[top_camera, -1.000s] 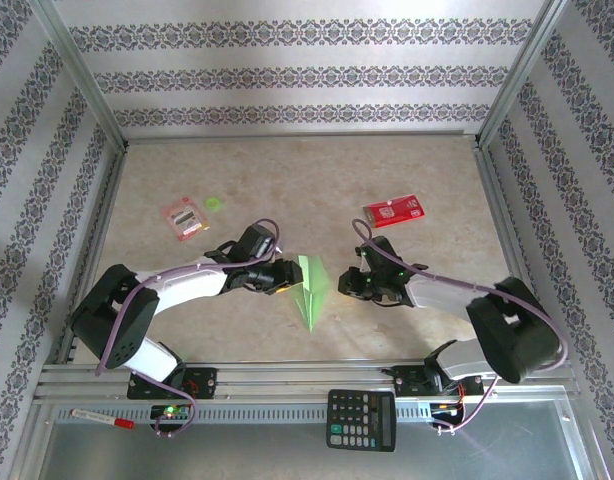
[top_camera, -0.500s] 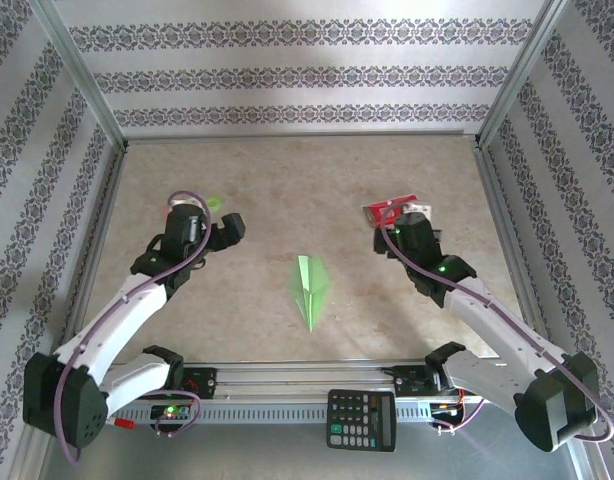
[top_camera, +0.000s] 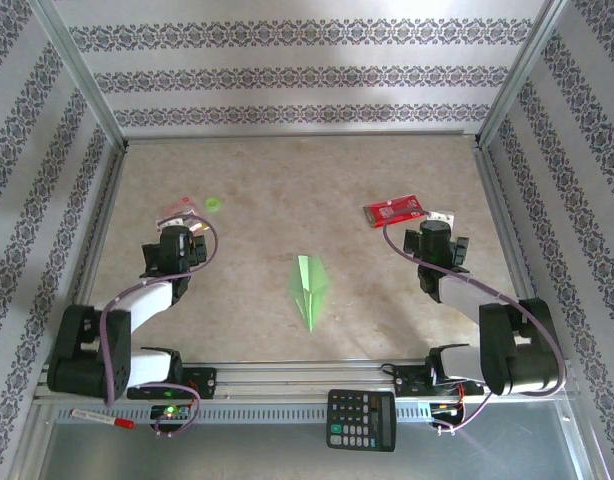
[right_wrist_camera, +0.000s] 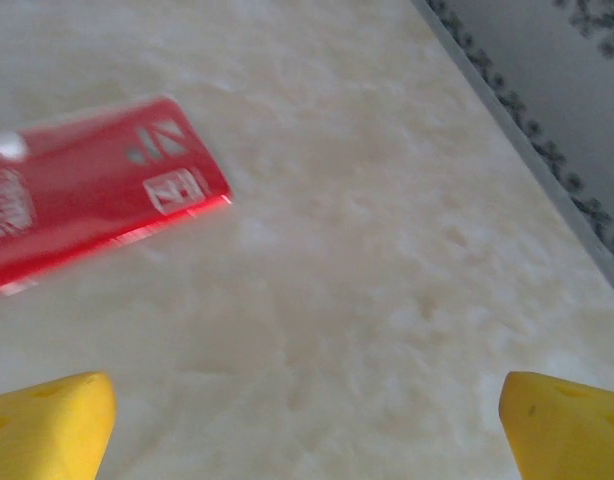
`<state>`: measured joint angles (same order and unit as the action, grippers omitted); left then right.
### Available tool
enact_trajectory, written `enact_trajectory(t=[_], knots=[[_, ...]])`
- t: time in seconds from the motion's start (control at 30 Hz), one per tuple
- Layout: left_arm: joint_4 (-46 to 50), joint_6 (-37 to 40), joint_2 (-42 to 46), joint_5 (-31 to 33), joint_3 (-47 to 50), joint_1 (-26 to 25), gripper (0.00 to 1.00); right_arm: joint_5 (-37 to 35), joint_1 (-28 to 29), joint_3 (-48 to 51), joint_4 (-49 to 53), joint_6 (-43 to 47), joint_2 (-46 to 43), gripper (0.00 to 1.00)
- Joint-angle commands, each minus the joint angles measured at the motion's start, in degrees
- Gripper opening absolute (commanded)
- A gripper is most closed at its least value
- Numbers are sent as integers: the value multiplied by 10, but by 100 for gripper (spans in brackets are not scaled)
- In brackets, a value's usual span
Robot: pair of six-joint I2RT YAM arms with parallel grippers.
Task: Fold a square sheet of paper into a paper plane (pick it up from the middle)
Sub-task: Reset both arms
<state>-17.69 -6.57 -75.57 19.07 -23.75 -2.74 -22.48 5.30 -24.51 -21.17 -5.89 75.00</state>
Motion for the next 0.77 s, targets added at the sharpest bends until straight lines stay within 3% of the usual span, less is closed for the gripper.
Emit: enact_trajectory(t=[0.0, 0.2, 0.23, 0.3, 0.33, 0.4, 0.47, 0.53, 0.73], knots=[[-161, 50, -30, -34, -7, 19, 100, 76, -14, 7, -164, 23, 20, 98], [-355, 31, -115, -154, 29, 44, 100, 133, -26, 45, -397, 37, 138, 98], [-345, 40, -130, -190, 24, 44, 100, 129, -27, 59, -376, 34, 126, 98], [-403, 48, -162, -204, 29, 44, 100, 112, -25, 56, -345, 31, 113, 98], [-331, 43, -140, -203, 15, 45, 100, 99, -26, 56, -362, 27, 123, 98], [-407, 49, -164, -200, 28, 44, 100, 87, -23, 52, -365, 26, 128, 98], [-350, 46, -146, -199, 17, 44, 100, 86, -20, 52, -350, 31, 123, 98], [-395, 48, -160, -200, 27, 44, 100, 80, -16, 52, -351, 31, 125, 98], [-385, 47, -155, -200, 26, 44, 100, 93, -23, 52, -350, 26, 126, 98]])
